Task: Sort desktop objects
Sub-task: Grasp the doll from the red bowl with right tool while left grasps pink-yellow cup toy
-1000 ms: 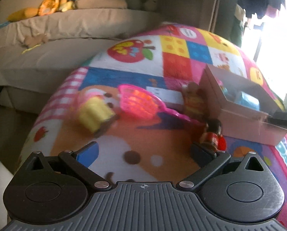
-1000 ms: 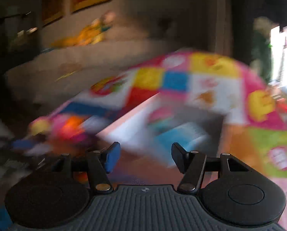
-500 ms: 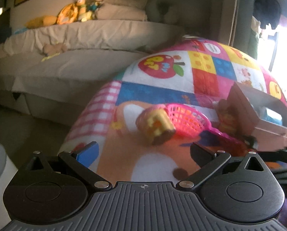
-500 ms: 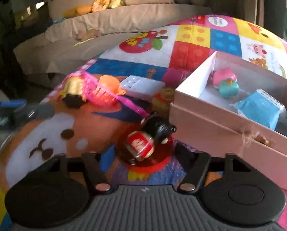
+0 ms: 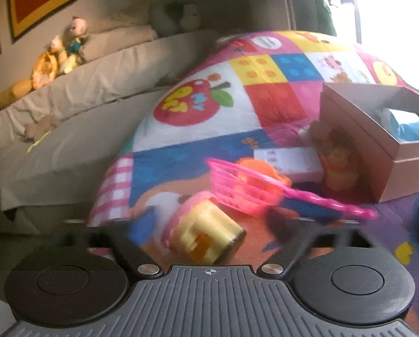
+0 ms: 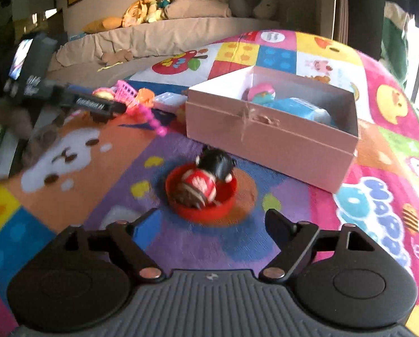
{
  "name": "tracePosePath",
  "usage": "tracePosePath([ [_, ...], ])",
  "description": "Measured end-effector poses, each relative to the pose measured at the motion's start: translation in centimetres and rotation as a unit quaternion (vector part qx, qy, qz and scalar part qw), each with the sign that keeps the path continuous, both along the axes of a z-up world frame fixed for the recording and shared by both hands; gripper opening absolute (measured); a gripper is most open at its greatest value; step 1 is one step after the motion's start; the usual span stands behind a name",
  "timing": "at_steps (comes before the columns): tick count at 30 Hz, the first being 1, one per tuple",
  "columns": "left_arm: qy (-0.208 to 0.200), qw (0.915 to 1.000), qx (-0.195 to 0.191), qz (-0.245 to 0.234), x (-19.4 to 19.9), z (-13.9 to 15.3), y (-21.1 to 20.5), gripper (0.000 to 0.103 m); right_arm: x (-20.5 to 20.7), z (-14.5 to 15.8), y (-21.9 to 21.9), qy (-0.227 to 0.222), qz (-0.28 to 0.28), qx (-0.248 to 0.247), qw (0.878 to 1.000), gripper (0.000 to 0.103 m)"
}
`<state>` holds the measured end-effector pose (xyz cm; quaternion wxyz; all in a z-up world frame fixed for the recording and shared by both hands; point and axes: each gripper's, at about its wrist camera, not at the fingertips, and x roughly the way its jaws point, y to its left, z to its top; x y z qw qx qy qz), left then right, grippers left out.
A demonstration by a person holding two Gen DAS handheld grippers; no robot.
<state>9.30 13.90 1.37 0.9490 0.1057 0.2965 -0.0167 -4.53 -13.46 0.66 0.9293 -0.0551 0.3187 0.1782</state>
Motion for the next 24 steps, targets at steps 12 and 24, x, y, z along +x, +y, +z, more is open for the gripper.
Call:
tracePosePath([
  [12,-0.016,0.9938,-0.019,-0.108,-9.6,0.2,-7.5,0.078,2.0,1.8,-1.4,-0.041,-0.027,-0.005,0.999,0.089],
  [24,0.010,0.9819,-0.067,-0.177,-13.2,0.1,-10.3,0.097,4.9,2.6,0.0,0.014,-0.006,0.030,0.999,0.061],
])
